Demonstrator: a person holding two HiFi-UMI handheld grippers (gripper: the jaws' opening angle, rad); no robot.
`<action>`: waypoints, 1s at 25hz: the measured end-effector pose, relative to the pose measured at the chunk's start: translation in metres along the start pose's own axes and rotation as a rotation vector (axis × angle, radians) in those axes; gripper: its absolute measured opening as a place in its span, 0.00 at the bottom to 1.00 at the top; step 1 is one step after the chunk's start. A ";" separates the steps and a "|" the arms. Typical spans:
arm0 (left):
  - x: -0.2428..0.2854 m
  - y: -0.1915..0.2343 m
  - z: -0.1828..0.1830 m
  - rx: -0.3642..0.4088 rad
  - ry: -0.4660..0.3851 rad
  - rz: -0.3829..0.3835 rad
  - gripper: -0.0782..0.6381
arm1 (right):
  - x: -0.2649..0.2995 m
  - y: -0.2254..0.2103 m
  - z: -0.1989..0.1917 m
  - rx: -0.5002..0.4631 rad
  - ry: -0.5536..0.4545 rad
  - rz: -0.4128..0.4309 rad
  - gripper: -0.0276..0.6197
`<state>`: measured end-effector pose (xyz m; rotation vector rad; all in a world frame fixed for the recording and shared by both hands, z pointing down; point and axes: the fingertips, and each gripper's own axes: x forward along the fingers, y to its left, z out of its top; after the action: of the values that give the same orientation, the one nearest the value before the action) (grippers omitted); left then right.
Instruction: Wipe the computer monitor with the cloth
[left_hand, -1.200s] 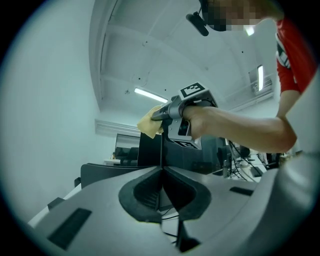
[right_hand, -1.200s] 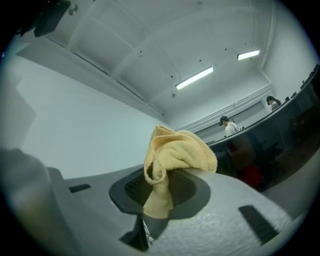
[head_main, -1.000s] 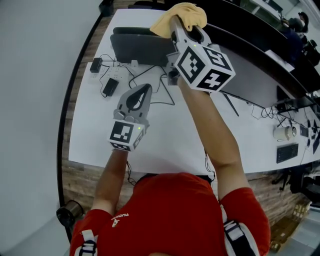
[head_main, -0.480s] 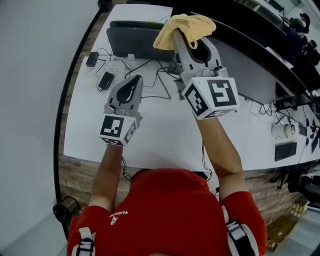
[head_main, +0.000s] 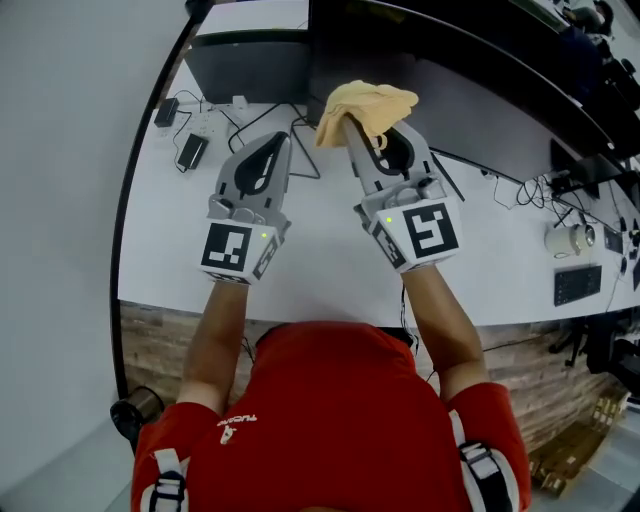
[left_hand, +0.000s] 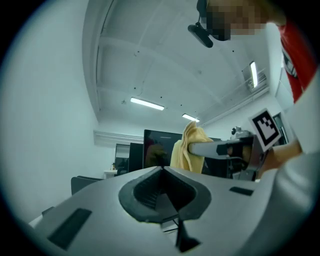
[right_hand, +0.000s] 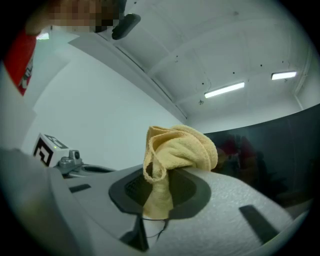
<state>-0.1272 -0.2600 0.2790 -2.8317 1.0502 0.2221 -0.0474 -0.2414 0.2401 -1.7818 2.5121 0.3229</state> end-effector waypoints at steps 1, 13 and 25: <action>0.003 -0.009 0.004 0.003 -0.002 0.003 0.12 | -0.011 -0.002 -0.004 0.001 0.006 0.005 0.16; 0.037 -0.124 0.008 0.032 0.008 0.010 0.12 | -0.127 -0.057 -0.042 0.048 0.050 0.020 0.16; 0.061 -0.209 -0.004 0.033 0.039 0.017 0.12 | -0.195 -0.103 -0.066 0.110 0.060 0.029 0.15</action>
<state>0.0555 -0.1423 0.2841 -2.8095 1.0759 0.1508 0.1206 -0.1061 0.3197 -1.7413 2.5441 0.1310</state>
